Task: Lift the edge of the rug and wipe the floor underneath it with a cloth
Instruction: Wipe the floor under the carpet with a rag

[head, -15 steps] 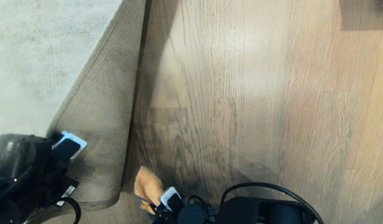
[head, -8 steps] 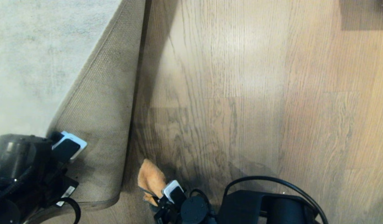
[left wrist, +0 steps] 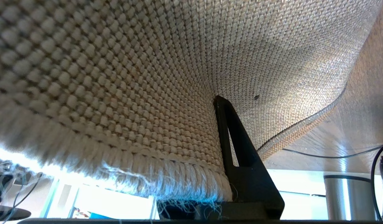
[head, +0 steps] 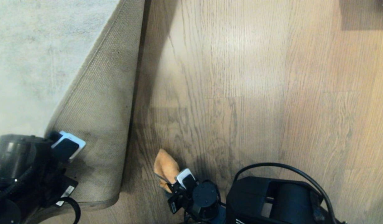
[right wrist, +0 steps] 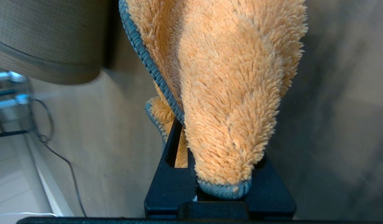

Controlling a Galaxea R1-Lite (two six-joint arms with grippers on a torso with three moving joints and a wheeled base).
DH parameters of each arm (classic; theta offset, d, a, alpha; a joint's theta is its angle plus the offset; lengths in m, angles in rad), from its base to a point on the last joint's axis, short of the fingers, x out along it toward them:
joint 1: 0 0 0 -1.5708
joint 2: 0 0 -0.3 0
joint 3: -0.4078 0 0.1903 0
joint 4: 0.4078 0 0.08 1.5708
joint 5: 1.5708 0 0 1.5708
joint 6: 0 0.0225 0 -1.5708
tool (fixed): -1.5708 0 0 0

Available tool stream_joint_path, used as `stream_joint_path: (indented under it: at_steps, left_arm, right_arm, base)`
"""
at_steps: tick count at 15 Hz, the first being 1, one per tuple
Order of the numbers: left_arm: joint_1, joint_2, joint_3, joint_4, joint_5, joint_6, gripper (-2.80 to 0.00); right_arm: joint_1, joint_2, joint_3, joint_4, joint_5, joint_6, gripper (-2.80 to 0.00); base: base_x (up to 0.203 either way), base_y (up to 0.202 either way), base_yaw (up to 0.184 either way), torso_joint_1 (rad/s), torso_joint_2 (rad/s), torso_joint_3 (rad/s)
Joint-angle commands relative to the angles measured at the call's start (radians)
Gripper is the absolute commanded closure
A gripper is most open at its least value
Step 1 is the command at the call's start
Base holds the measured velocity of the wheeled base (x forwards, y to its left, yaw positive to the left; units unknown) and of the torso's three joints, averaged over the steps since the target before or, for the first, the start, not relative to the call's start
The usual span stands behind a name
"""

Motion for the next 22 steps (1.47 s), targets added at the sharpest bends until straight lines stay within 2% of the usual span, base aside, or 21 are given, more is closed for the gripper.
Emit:
stream_joint_path:
  at_steps: [1, 9, 14, 22]
  left_arm:
    - [0.000, 0.001, -0.001, -0.001, 0.005, 0.002, 0.00]
    - [0.000, 0.001, -0.002, -0.001, 0.005, 0.002, 0.00]
    - [0.000, 0.003, -0.007, -0.001, 0.005, 0.003, 0.00]
    - [-0.002, 0.009, -0.010, -0.003, 0.005, 0.003, 0.00]
  right_arm:
    - [-0.017, -0.004, 0.013, -0.032, -0.017, 0.000, 0.00]
    - [-0.113, -0.057, 0.076, -0.030, -0.033, -0.002, 0.00]
    - [-0.221, -0.145, 0.156, -0.036, -0.033, -0.021, 0.00]
    - [-0.391, -0.407, 0.410, -0.038, -0.024, -0.047, 0.00]
  base:
    - [0.000, 0.000, 0.000, 0.000, 0.00, 0.000]
    - [0.000, 0.000, 0.000, 0.000, 0.00, 0.000]
    - [0.000, 0.000, 0.000, 0.000, 0.00, 0.005]
    - [0.000, 0.000, 0.000, 0.000, 0.00, 0.000]
